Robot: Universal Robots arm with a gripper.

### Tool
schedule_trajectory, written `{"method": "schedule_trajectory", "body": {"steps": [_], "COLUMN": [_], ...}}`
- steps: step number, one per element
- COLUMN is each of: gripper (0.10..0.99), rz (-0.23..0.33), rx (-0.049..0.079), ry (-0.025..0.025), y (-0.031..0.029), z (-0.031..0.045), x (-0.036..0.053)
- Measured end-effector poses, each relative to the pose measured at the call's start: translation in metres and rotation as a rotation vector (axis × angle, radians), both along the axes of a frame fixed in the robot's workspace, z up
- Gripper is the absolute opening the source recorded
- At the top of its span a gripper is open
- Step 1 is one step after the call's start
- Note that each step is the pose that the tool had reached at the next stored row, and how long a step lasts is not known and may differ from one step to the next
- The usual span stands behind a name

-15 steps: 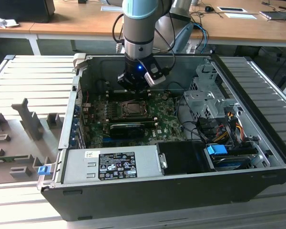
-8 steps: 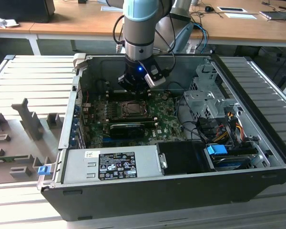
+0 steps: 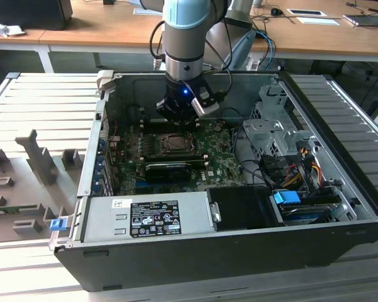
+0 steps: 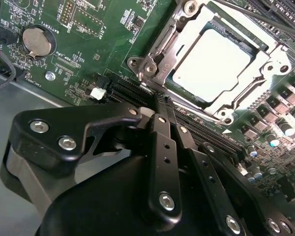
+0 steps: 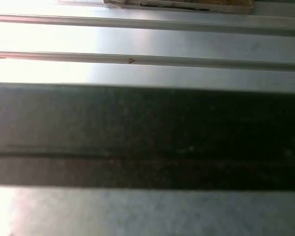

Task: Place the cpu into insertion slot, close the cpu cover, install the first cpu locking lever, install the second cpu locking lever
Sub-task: 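Install the first cpu locking lever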

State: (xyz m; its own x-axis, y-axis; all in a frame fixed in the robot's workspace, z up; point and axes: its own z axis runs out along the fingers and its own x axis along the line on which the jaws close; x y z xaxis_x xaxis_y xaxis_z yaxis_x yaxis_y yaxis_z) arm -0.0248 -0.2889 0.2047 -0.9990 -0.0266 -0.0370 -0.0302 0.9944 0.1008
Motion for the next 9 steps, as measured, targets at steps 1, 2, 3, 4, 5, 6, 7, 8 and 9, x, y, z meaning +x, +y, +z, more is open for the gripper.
{"method": "schedule_trajectory", "body": {"steps": [1,2,3,4,5,6,7,8,9], "gripper": [0.106,0.106,0.106,0.106,0.106,0.106,0.106,0.106,0.106], "rz": [0.000,-0.001,-0.001,-0.001,-0.001,-0.001,-0.001,-0.001,-0.001], "rx": [0.000,0.000,0.000,0.000,0.000,0.000,0.000,0.000,0.000], "ry": [0.0000,0.0002,0.0003,0.0003,0.0002,0.0002,0.0002,-0.0001,0.0001], "y": [-0.0003,-0.0008,-0.0009,-0.0012,-0.0014,-0.0015,-0.0019,-0.0023,-0.0028], "z": [-0.0001,-0.0003,-0.0005,-0.0008,-0.0011,-0.0014,-0.0018,-0.0026,-0.0034], "x": [0.0000,0.0000,0.0000,0.0000,0.0000,0.0000,0.0002,0.0004,0.0005]}}
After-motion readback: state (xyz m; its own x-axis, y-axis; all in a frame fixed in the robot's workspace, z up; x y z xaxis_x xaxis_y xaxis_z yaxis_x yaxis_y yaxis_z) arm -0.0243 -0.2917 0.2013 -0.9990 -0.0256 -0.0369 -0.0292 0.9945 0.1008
